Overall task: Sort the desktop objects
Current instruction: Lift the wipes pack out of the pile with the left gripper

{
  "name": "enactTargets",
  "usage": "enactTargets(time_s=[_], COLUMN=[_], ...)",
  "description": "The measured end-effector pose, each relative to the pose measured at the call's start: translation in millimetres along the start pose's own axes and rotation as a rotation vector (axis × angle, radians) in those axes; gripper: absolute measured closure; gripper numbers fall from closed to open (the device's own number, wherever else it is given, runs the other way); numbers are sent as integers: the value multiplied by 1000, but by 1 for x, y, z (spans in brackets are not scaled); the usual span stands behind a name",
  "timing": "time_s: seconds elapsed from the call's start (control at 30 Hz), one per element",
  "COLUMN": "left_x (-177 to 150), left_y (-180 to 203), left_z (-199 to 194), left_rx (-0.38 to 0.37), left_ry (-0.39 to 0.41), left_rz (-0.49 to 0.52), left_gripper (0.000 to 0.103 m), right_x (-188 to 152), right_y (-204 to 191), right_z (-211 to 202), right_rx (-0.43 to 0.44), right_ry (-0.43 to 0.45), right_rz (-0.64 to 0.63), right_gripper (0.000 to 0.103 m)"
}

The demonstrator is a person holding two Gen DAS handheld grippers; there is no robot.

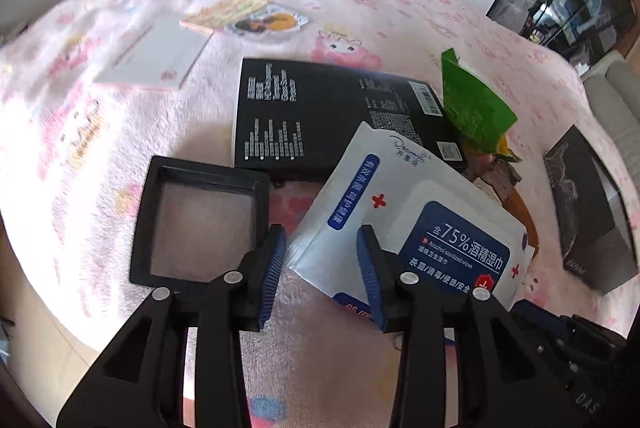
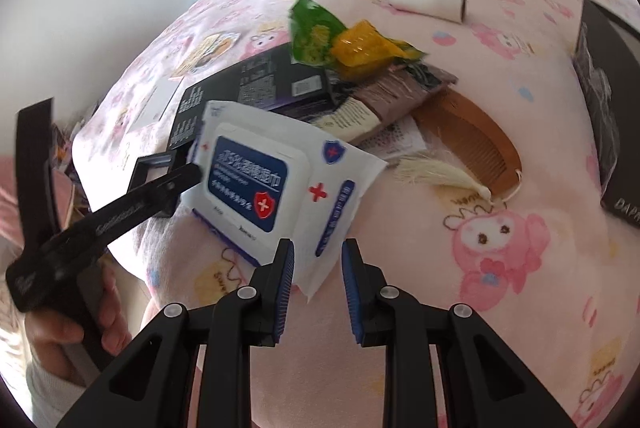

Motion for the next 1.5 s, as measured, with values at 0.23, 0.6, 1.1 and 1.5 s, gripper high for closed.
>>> enactTargets(time_s=[0.23, 0.6, 1.1, 1.5], left_x=[-22, 4, -38, -22], left_y=[21, 10, 32, 14], left_z=[0, 10, -9, 15], left_rx=[-120, -86, -212, -254], left_ry=[-51, 6, -131, -162], left_rz=[-3, 24, -41, -172], left_gripper=[68, 37, 45, 59], right_x=[3, 6, 5, 3], right_y=[13, 30, 40, 60], right_z=[4, 1, -2, 22], right_rx=[-19, -43, -3, -11], right_ry=[-23, -20, -10, -32], right_rz=[19, 47, 50, 84], right_gripper=[75, 75, 75, 74])
Point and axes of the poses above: each gripper's, at about its wrist camera, not at the fingertips, and z roughly the way its jaws point, y to its right, x to its top, the point moved 2 cm from there along z, roughly the way its jaws point, and after that the axes turned 11 degrees about -x, right-handed, at the moved point
